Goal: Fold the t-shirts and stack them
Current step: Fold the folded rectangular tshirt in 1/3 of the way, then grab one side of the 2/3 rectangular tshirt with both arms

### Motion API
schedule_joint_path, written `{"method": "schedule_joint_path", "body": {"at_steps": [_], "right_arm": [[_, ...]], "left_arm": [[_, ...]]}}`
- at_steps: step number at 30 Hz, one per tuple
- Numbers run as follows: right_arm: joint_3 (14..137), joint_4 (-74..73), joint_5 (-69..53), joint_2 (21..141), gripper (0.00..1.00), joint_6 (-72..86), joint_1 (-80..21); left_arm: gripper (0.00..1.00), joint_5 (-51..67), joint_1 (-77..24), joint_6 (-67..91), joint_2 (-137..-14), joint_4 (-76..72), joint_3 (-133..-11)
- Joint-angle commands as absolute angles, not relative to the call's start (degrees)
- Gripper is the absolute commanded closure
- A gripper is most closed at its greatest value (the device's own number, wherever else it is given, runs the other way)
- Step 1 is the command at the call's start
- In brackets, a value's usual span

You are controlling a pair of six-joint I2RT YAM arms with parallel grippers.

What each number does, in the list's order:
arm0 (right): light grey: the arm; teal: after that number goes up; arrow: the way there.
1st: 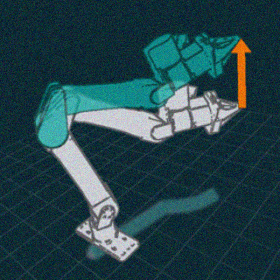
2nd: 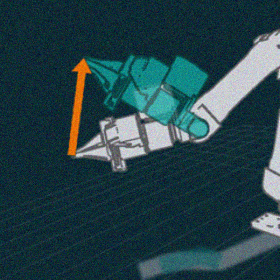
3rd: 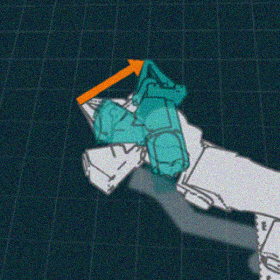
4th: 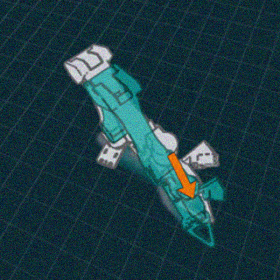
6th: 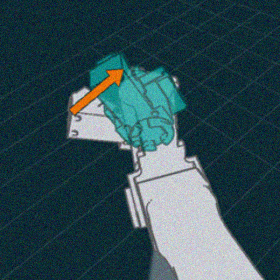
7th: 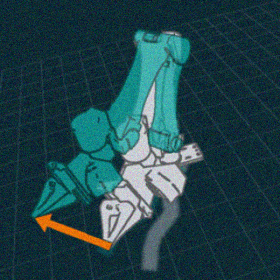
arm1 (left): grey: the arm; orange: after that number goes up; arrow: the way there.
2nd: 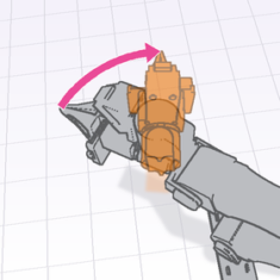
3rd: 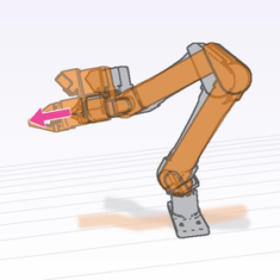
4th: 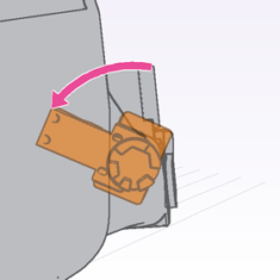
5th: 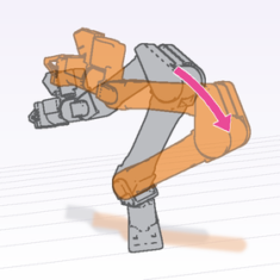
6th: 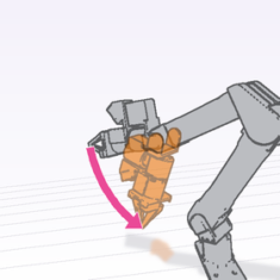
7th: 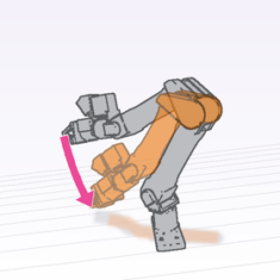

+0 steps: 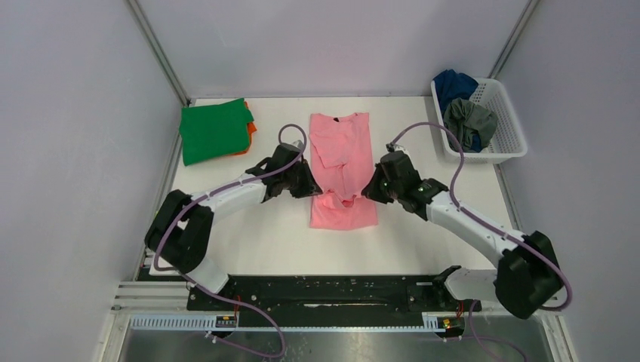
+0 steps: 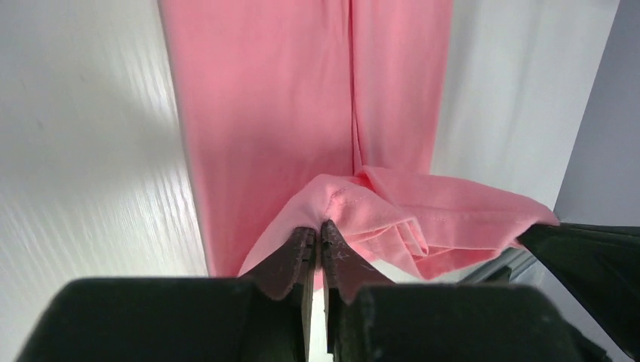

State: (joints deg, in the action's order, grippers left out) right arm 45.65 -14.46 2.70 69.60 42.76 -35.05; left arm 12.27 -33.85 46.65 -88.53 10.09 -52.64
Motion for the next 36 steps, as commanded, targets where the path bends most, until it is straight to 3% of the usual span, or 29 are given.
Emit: {"method": "schedule_joint_path", "body": {"at_steps": [1,11,13,14,17,19,20,21,23,29,36], "right_arm": [[53.3,-10.7,-2.0,77.4,1.00,38.8,-30.1],[64.8,-6.2,-10.3,96.0,1.00,38.0,-21.5],[68.2,-6.7,-11.0,100.2,0.95,37.8,-20.4],[69.8,-6.9,-11.2,102.1,0.88,38.0,-19.8],[73.3,-7.6,-10.8,105.7,0.51,38.4,-18.4],[74.2,-9.0,-10.0,105.6,0.39,37.9,-17.9],[73.9,-9.2,-10.1,104.8,0.34,37.2,-18.0],[72.5,-9.2,-10.2,103.4,0.30,36.9,-18.0],[67.9,-8.2,-10.5,99.6,0.25,36.5,-18.0],[46.4,-3.5,-13.0,83.6,0.23,38.5,-18.1],[30.6,1.1,-14.2,72.5,0.27,41.9,-19.2]], "left_arm": [[0.93,14.9,-30.5,44.5,-93.5,7.7,-58.8],[0.88,14.6,-24.7,42.8,-107.3,8.6,-71.5],[0.80,14.4,-23.9,42.6,-109.9,8.7,-74.7],[0.76,14.5,-23.5,42.5,-111.3,9.5,-76.4],[0.53,15.6,-22.2,41.7,-114.2,12.6,-82.2],[0.37,16.9,-21.8,40.7,-113.4,14.0,-84.3],[0.09,16.6,-21.7,40.1,-111.6,14.1,-83.8],[0.02,16.3,-21.8,39.6,-109.2,13.8,-82.2],[0.01,15.8,-22.0,38.9,-103.3,12.2,-76.6],[0.01,17.5,-24.3,37.6,-86.5,5.3,-53.0],[0.09,18.1,-29.6,40.9,-83.9,1.6,-39.6]]}}
